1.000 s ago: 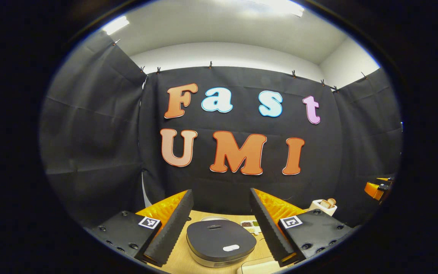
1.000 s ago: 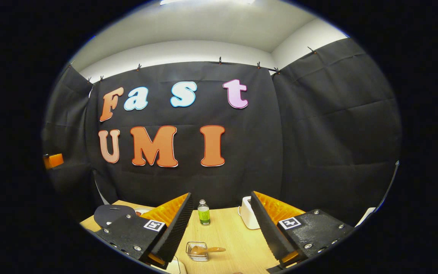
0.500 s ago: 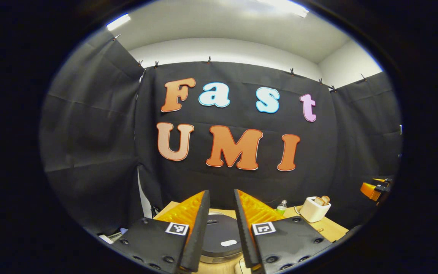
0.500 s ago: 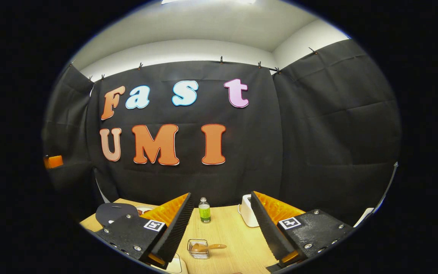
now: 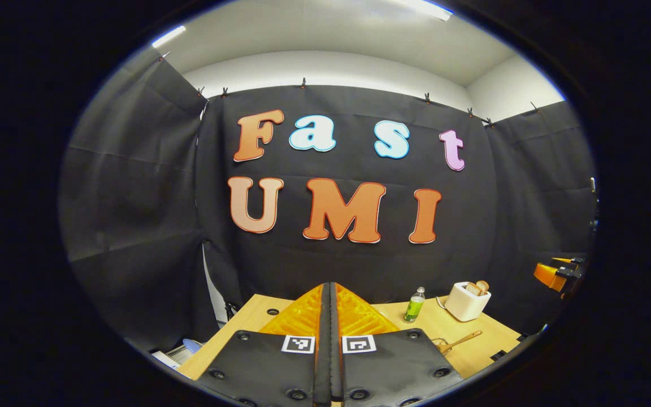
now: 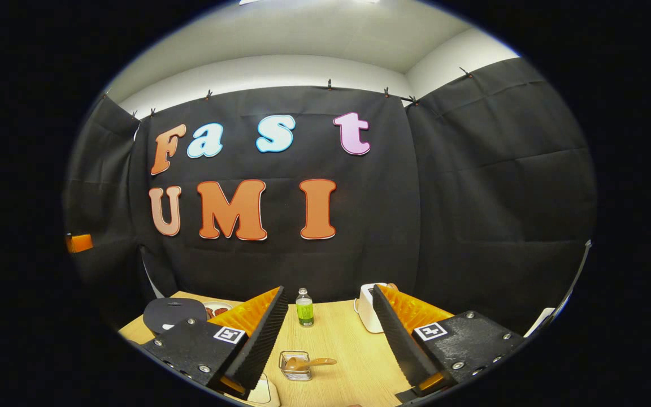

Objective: Close the left gripper, press the button to open the rice cooker; take a wooden spoon from the chopstick holder with the right hand, scoop a spoonful of rice and pour it into the rice cooker, then put the wooden spoon back into the chopstick holder.

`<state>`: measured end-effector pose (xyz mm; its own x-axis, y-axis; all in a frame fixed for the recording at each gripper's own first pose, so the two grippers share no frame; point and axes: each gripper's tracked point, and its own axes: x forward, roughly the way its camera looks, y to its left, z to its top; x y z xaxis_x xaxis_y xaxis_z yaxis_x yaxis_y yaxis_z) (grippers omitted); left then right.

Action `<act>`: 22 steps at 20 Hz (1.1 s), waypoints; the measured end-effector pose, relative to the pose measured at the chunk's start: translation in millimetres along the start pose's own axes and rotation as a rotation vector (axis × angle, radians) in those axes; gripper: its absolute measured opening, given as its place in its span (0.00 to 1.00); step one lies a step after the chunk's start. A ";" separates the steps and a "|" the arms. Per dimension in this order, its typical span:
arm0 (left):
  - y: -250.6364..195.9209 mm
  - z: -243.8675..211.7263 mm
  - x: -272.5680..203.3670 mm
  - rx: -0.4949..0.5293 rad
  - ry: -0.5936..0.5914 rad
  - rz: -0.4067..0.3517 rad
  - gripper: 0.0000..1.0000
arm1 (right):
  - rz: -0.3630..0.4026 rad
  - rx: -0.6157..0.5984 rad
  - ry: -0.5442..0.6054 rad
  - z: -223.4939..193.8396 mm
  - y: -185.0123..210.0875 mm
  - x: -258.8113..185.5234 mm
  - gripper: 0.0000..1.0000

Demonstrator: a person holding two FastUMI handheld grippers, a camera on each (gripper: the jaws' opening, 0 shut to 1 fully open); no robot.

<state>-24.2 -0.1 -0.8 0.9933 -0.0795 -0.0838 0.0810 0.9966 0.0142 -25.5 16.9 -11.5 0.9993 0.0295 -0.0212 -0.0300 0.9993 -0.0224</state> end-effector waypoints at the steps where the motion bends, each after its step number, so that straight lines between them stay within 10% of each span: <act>1: -2.9 -5.5 3.3 -0.007 0.014 -0.011 0.04 | -0.003 -0.005 0.003 -1.1 -0.6 1.0 0.93; 22: -45.3 -238.0 108.0 -0.051 0.523 -0.136 0.04 | -0.114 -0.057 0.132 -51.0 -40.9 13.5 0.93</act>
<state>59.8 -48.9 -247.6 0.7997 -0.2000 -0.5660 0.1890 0.9788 -0.0789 -11.8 -24.8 -61.9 0.9850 -0.0912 -0.1463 0.0787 0.9929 -0.0890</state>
